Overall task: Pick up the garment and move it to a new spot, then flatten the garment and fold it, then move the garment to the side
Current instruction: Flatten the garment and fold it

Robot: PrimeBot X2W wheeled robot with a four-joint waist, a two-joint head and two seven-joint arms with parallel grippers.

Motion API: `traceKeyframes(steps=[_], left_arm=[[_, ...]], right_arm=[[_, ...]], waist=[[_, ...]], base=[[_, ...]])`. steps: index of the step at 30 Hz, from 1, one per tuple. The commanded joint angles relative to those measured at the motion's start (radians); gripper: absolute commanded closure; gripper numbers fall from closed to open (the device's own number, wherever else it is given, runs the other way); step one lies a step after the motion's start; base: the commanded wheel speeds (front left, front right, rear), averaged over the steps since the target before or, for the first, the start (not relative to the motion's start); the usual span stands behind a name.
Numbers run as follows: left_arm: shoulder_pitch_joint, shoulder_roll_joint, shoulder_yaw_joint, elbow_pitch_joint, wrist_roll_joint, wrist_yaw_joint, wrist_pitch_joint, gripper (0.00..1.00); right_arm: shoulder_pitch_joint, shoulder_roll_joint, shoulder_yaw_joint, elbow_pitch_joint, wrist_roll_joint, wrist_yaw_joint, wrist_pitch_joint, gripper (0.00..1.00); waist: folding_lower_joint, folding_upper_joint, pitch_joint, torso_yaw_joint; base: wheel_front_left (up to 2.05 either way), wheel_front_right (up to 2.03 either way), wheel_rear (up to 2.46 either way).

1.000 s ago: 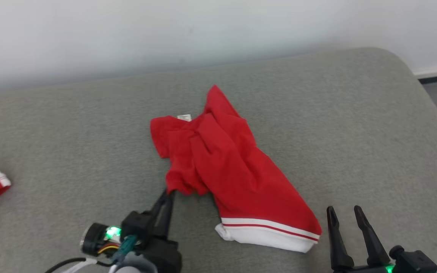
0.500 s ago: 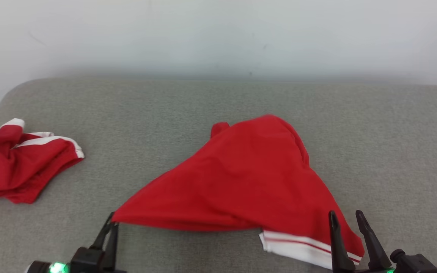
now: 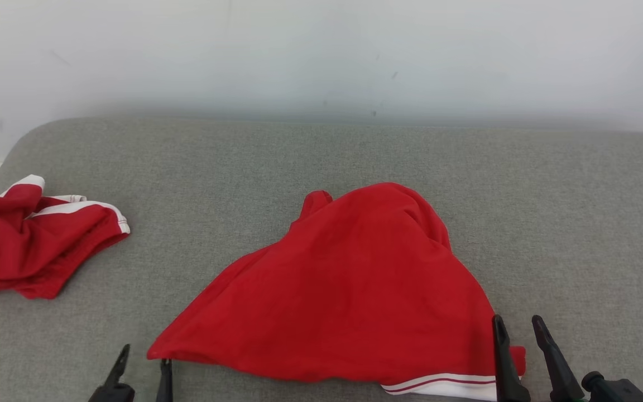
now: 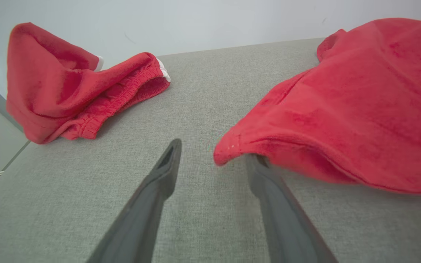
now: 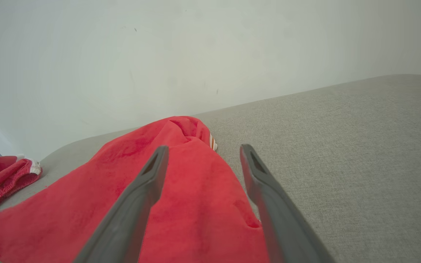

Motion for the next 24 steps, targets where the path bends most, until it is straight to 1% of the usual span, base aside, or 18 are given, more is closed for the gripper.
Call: traceKeyframes(steps=[1, 5, 8, 10, 14, 17, 19, 24], left_arm=[[0.017, -0.001, 0.005, 0.000, 0.000, -0.004, -0.002, 0.00], [0.031, -0.003, 0.046, -0.005, -0.009, 0.002, -0.002, 0.00], [0.043, -0.027, 0.092, -0.056, -0.022, 0.007, -0.002, 0.00], [0.058, -0.047, 0.113, -0.102, -0.022, 0.002, -0.002, 0.00], [0.066, -0.085, 0.117, -0.164, 0.011, -0.014, -0.002, 0.00], [0.067, -0.109, 0.115, -0.170, 0.018, -0.025, -0.002, 0.00], [0.064, -0.122, 0.113, -0.164, 0.020, -0.031, -0.002, 0.00], [0.054, -0.138, 0.115, -0.146, 0.029, -0.042, -0.002, 0.00]], right_arm=[[-0.003, 0.000, -0.001, -0.001, 0.003, -0.002, -0.001, 0.00], [-0.007, 0.000, -0.008, -0.002, 0.006, -0.002, -0.001, 0.00], [-0.013, 0.000, -0.018, -0.002, 0.007, -0.002, -0.001, 0.00], [-0.013, 0.000, -0.032, 0.003, 0.006, -0.002, -0.001, 0.00], [-0.027, 0.000, -0.070, 0.024, -0.007, -0.002, -0.001, 0.00], [-0.046, 0.000, -0.095, 0.092, -0.020, -0.002, -0.001, 0.00], [-0.066, 0.000, -0.104, 0.161, -0.027, -0.002, -0.001, 0.00], [-0.140, -0.009, -0.084, 0.353, -0.030, -0.002, -0.001, 0.00]], waist=[[0.0001, 0.0000, -0.001, 0.005], [0.0001, 0.0000, -0.001, 0.014], [0.0001, 0.0000, 0.000, 0.019], [0.0001, 0.0000, 0.000, 0.022], [0.0001, 0.0000, -0.001, 0.021], [0.0001, 0.0000, -0.007, 0.016], [0.0001, 0.0000, -0.009, 0.011], [0.0001, 0.0000, -0.015, 0.004]], base=[[0.00, 0.00, 0.00], [0.00, 0.00, 0.00], [0.00, 0.00, 0.00], [0.00, 0.00, 0.00], [0.00, 0.00, 0.00], [0.00, 0.00, 0.00], [0.00, 0.00, 0.00], [0.00, 0.00, 0.00]])
